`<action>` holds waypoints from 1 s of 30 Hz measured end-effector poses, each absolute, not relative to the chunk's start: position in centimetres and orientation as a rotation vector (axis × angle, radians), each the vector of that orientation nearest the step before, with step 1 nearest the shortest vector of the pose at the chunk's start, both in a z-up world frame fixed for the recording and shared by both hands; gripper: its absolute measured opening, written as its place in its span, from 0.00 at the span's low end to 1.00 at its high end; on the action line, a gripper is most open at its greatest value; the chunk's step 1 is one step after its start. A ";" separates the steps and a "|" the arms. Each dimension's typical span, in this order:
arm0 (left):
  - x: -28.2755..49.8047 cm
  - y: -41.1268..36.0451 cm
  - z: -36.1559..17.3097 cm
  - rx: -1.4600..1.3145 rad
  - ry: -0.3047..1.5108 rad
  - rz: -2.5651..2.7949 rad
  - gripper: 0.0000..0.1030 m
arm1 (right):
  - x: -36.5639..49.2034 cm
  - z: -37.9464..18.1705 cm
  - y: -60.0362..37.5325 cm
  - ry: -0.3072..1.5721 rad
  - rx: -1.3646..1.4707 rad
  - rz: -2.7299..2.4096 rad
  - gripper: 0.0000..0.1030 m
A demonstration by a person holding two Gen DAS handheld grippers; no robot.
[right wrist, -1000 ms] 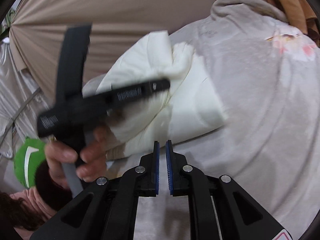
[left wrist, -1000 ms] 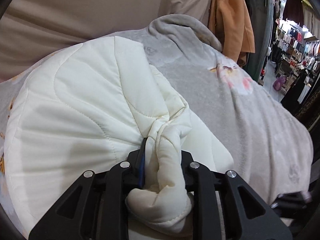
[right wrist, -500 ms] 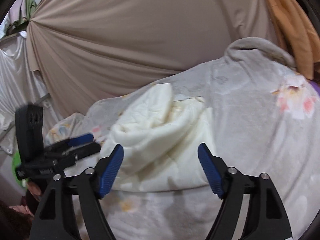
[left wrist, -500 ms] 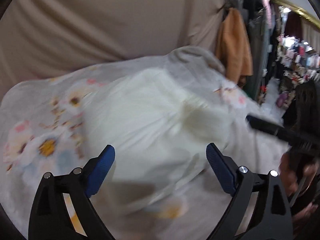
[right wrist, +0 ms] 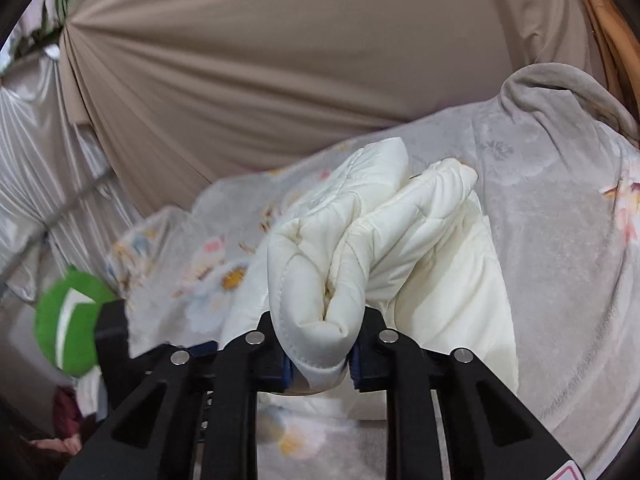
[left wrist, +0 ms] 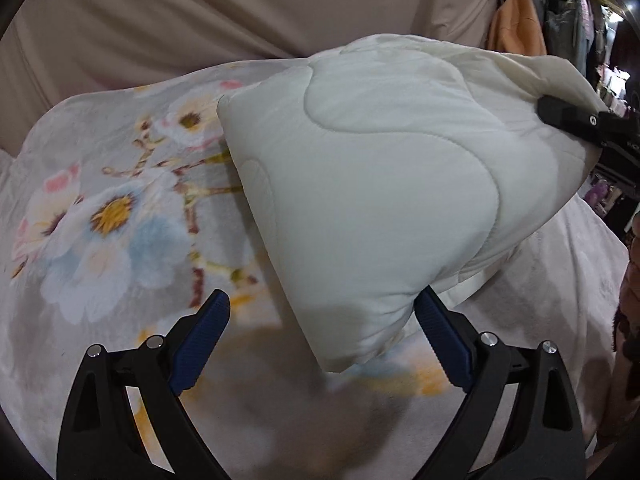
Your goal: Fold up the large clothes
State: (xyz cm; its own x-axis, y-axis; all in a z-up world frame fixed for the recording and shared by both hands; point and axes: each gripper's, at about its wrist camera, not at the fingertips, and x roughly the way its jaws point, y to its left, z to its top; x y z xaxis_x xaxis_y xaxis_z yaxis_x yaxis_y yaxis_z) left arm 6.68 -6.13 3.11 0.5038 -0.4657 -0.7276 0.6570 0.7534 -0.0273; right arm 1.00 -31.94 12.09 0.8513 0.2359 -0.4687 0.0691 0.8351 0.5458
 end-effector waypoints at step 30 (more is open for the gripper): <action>12.7 -12.2 10.8 0.151 0.657 -0.596 0.89 | 11.8 9.0 -37.1 0.786 0.615 -0.204 0.51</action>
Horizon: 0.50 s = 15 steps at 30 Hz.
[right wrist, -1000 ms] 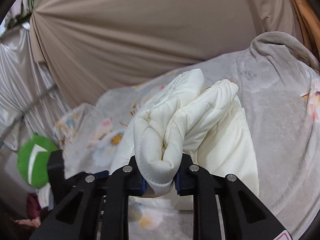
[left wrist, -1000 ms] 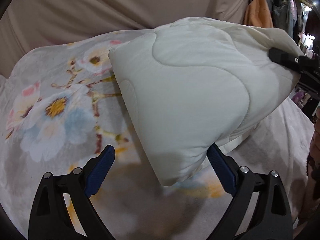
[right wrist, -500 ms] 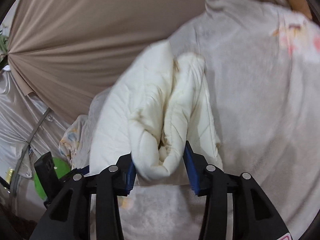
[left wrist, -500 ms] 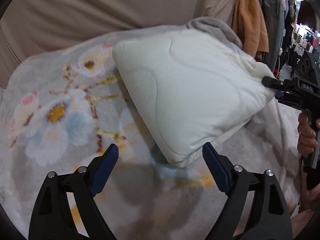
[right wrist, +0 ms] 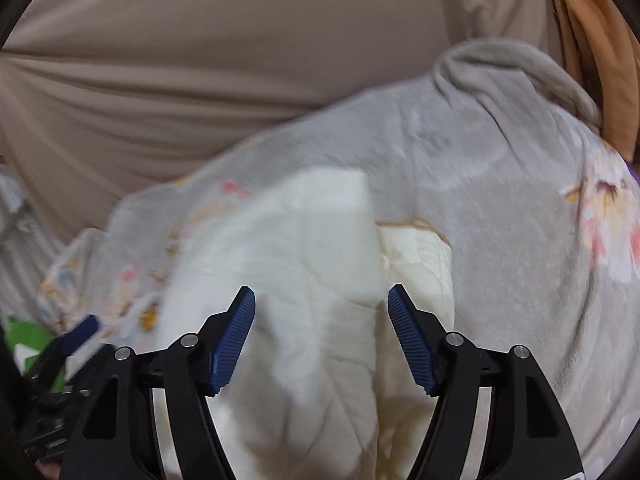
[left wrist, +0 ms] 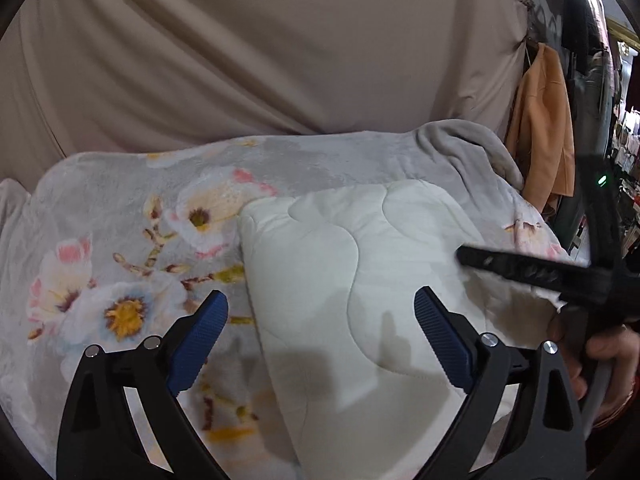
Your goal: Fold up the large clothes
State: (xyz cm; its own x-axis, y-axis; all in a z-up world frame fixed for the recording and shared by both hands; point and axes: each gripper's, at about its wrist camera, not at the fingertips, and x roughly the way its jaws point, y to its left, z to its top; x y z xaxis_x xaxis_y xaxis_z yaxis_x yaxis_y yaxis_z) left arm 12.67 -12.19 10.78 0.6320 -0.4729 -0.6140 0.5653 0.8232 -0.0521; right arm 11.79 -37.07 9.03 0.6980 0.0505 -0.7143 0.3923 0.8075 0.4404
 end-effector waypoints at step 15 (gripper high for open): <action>12.0 -16.3 4.4 0.262 0.705 -0.599 0.92 | 10.4 2.4 -39.0 0.728 0.650 -0.116 0.12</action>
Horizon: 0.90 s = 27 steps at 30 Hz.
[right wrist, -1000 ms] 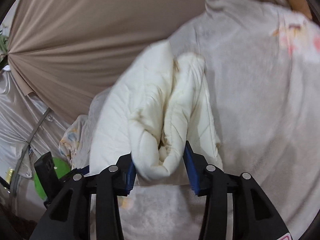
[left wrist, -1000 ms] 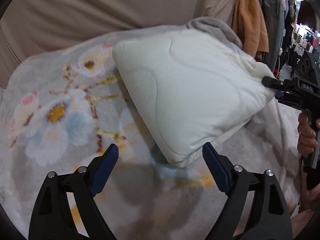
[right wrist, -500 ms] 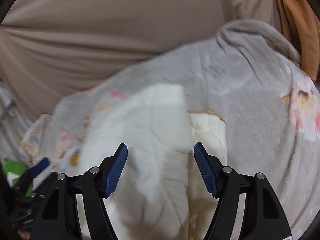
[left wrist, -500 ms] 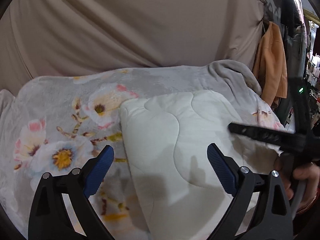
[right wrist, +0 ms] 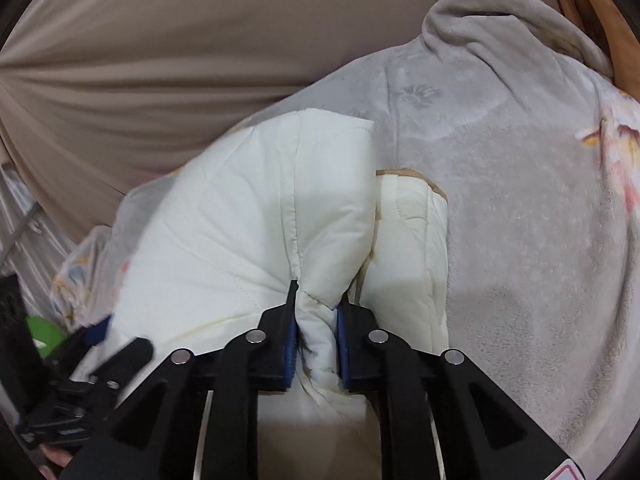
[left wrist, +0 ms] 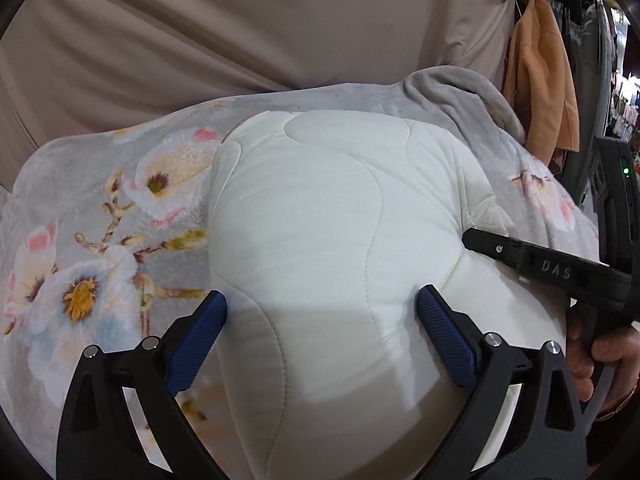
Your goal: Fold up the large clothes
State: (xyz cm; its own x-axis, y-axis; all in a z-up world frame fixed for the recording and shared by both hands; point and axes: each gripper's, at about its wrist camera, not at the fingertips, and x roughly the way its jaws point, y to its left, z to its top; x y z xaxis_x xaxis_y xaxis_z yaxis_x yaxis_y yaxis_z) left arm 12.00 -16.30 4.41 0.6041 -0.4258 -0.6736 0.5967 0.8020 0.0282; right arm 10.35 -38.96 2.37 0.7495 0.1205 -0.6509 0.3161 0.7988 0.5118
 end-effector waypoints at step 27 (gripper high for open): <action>11.7 -17.0 3.4 0.281 0.680 -0.558 0.96 | 16.2 2.8 -37.9 0.751 0.343 -0.260 0.15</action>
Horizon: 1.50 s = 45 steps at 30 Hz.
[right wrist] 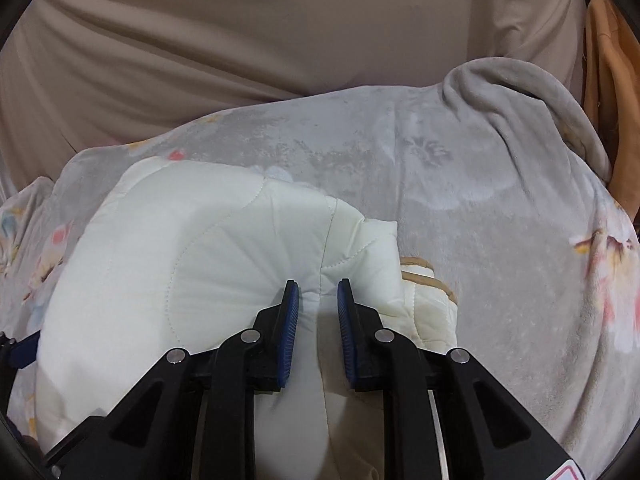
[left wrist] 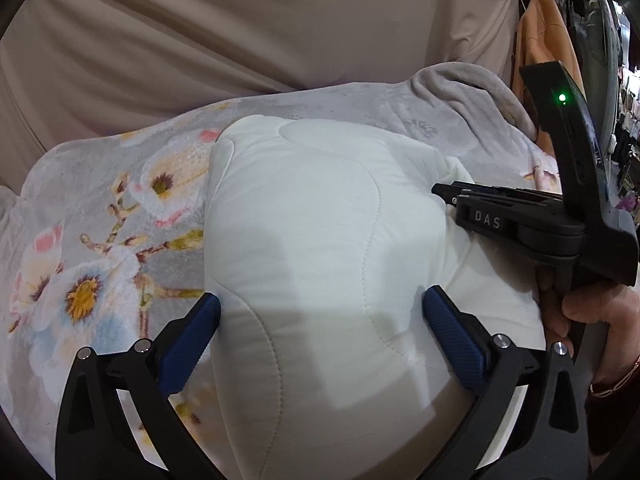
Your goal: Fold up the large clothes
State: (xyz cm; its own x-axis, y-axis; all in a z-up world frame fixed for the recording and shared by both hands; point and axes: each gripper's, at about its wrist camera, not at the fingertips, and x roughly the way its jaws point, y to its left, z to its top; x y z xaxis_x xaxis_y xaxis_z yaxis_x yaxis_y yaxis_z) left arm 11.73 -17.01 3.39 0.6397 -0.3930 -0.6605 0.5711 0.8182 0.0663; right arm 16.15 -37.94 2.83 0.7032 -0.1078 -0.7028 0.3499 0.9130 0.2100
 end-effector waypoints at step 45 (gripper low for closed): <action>15.7 -13.3 3.4 0.029 0.936 -0.651 0.96 | 7.7 -1.7 -42.9 0.873 0.828 -0.007 0.62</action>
State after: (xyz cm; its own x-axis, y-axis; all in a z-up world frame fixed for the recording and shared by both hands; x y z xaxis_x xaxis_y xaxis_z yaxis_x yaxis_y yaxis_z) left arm 15.67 -13.30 3.36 0.4175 -0.5061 -0.7546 0.5309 0.8099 -0.2495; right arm 7.72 -42.94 -1.67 0.6625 0.3144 -0.6799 0.3252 0.6969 0.6392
